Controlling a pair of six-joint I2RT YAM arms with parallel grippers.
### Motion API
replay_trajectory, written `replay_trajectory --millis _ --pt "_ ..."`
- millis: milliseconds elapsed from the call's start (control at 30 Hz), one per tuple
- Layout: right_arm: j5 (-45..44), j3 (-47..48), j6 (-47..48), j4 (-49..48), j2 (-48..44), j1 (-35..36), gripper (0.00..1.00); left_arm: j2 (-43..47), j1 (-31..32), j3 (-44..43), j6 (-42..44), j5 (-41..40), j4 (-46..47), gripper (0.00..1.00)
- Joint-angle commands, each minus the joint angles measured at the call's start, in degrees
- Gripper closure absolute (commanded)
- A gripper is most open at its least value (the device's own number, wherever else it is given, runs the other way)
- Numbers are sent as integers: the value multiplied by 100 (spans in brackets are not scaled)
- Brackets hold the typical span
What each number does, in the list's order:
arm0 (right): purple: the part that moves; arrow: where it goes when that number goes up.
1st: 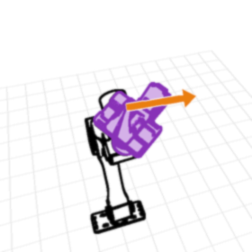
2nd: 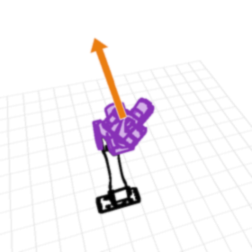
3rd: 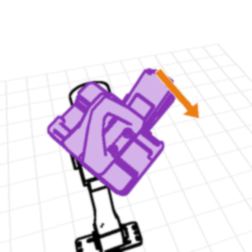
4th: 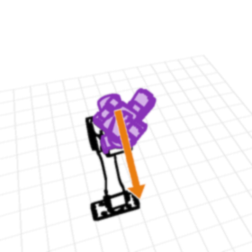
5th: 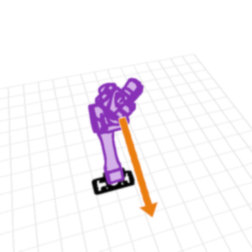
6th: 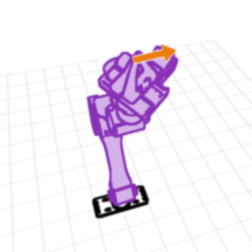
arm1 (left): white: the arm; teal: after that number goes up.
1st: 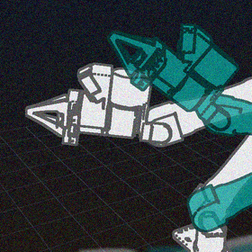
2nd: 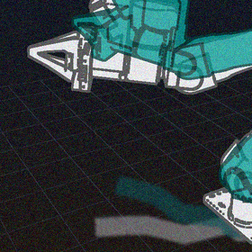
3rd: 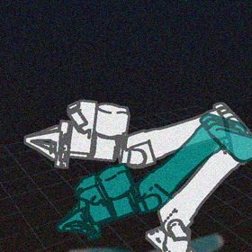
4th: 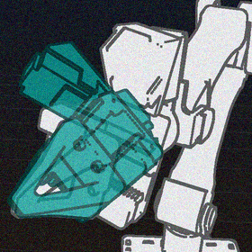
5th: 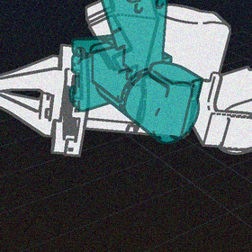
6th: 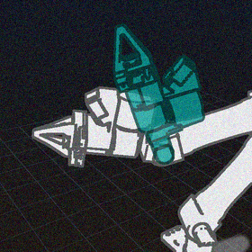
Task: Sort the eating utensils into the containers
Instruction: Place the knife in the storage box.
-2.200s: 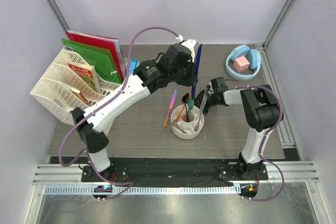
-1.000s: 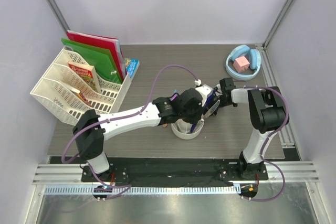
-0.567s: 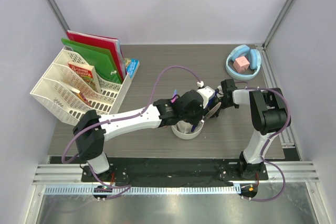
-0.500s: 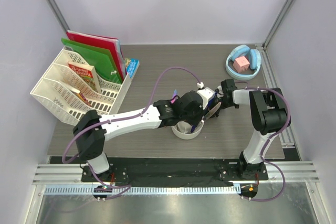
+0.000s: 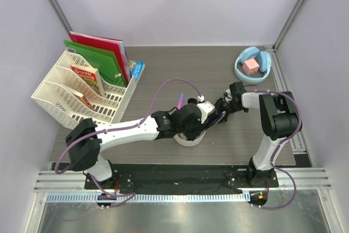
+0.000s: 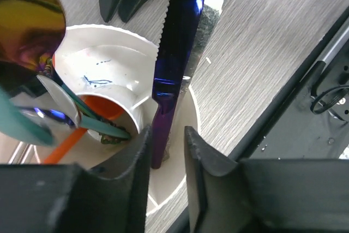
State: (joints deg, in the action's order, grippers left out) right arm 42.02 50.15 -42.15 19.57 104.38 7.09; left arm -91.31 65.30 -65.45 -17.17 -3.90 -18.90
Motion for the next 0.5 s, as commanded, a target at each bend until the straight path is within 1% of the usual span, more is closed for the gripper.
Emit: replay_trajectory --millis 0,333,467 --pt "-344 109 23 258 91 -15 70 324 27 -108 266 -181 -43 68" --pt "-423 127 14 275 83 -15 70 702 -17 -547 460 -339 -220 62" --pt "-431 48 102 310 74 -15 70 860 -192 -1126 329 -444 -482 59"
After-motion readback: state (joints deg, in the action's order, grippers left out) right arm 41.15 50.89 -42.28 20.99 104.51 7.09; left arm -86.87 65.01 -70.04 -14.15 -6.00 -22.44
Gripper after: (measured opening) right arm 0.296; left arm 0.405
